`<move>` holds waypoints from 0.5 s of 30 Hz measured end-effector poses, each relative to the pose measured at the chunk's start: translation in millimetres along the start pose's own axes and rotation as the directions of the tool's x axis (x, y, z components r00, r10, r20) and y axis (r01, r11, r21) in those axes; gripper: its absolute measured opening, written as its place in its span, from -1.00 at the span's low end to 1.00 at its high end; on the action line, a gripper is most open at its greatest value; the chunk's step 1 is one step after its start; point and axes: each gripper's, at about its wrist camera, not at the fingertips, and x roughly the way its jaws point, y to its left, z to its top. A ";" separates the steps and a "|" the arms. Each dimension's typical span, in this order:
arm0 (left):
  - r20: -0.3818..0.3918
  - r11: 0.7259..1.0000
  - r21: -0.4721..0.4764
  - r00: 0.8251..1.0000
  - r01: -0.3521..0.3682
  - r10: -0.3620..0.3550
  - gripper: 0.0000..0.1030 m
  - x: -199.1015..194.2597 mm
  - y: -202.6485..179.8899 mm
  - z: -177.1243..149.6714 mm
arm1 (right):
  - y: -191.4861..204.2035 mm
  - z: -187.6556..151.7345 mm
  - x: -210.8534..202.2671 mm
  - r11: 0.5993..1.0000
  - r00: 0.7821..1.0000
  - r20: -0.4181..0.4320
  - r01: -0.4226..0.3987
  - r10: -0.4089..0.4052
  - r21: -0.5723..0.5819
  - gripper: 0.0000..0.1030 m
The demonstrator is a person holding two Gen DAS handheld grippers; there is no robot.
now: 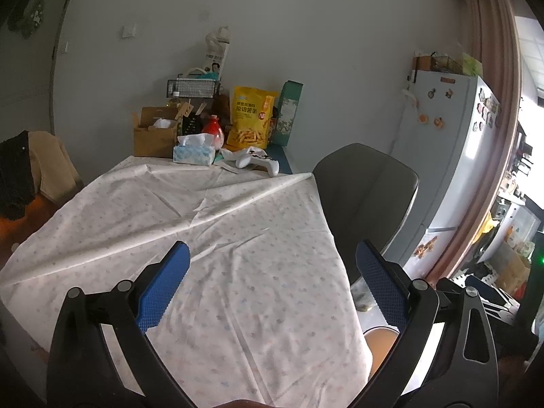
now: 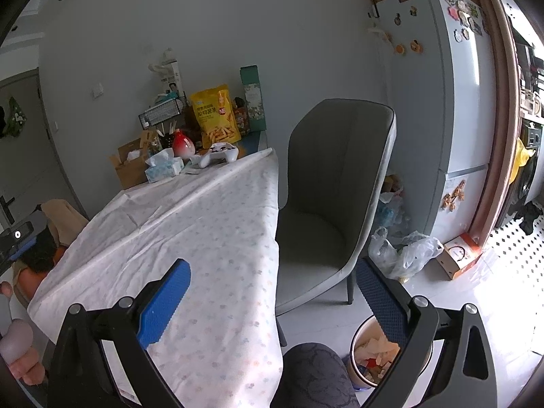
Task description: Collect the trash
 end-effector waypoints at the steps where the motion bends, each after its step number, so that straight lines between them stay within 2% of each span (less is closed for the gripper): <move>1: -0.001 1.000 0.001 1.000 -0.001 0.001 0.88 0.6 0.5 -0.5 | -0.9 -0.2 0.7 1.000 1.000 -0.001 0.001 -0.001 0.002 0.85; 7: 0.004 1.000 -0.003 1.000 -0.017 0.017 0.83 2.6 1.0 -2.7 | -3.1 -1.7 2.5 1.000 1.000 -0.002 0.004 -0.004 0.005 0.85; 15: -0.042 1.000 -0.012 0.999 0.014 -0.015 0.82 11.8 1.6 -5.2 | -7.1 -6.1 5.1 1.000 1.000 -0.010 0.005 -0.005 0.013 0.85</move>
